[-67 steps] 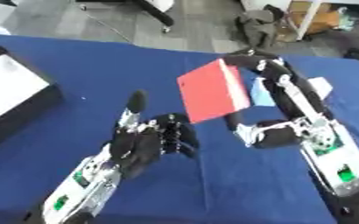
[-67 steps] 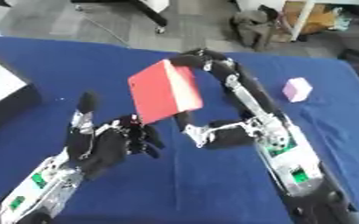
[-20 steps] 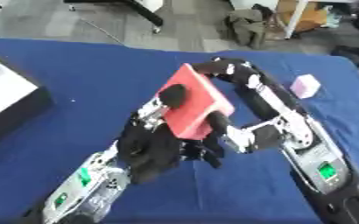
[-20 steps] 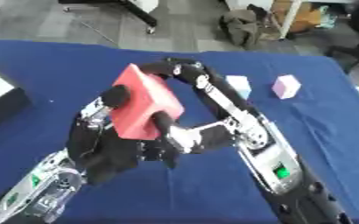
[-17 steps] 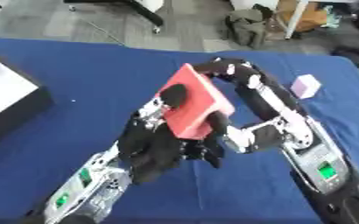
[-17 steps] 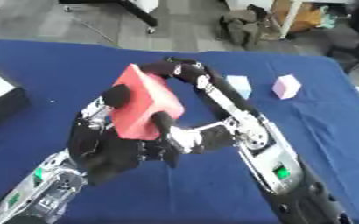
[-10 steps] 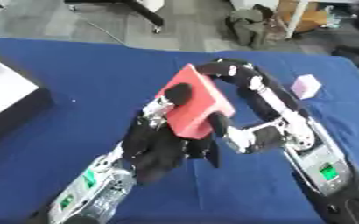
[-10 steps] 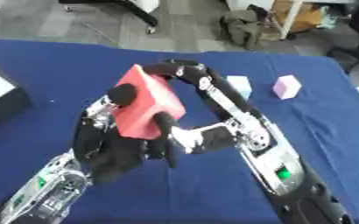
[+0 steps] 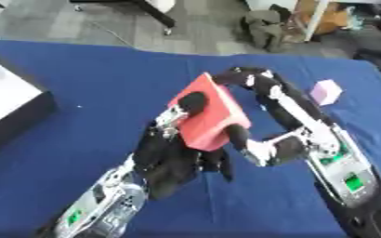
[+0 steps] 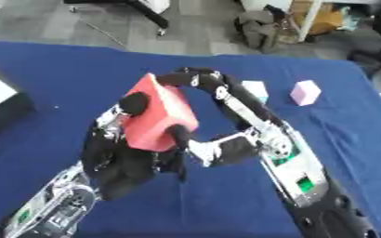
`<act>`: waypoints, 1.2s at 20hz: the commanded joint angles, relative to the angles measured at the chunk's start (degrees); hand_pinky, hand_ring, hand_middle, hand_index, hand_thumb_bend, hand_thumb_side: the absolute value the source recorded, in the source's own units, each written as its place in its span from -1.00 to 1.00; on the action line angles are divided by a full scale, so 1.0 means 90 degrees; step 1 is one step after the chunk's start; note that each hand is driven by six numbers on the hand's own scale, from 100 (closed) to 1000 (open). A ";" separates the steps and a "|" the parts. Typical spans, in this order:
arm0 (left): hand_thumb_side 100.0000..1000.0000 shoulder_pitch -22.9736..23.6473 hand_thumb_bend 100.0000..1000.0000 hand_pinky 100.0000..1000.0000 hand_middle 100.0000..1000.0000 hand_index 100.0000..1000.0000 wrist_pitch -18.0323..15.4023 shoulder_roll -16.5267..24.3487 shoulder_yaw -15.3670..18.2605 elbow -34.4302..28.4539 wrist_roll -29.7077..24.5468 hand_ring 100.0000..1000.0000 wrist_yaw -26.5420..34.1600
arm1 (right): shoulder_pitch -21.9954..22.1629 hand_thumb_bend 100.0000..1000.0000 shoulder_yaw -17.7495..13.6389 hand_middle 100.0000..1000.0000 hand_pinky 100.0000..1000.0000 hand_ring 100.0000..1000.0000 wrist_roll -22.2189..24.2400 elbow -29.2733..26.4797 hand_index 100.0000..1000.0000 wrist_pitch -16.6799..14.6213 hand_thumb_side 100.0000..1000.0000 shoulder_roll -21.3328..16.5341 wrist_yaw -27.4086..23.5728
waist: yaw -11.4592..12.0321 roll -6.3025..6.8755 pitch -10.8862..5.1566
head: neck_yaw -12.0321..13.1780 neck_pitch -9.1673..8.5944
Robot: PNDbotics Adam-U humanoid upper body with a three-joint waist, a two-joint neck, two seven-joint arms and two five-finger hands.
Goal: Pick up the objects with one hand, pass them to the other hand, and then place them into the box on the other side of the table.
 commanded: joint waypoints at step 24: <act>0.50 0.0054 -0.73 -0.11 -0.59 -0.12 -0.0188 0.0300 0.0372 0.0141 -0.0154 -0.26 -0.0402 | -0.0026 -1.00 -0.0459 1.00 0.85 0.86 -0.1621 -0.0173 1.00 0.0082 -1.00 0.0133 0.0735 | -0.0045 0.0055 -0.0051 | 0.0585 -0.0016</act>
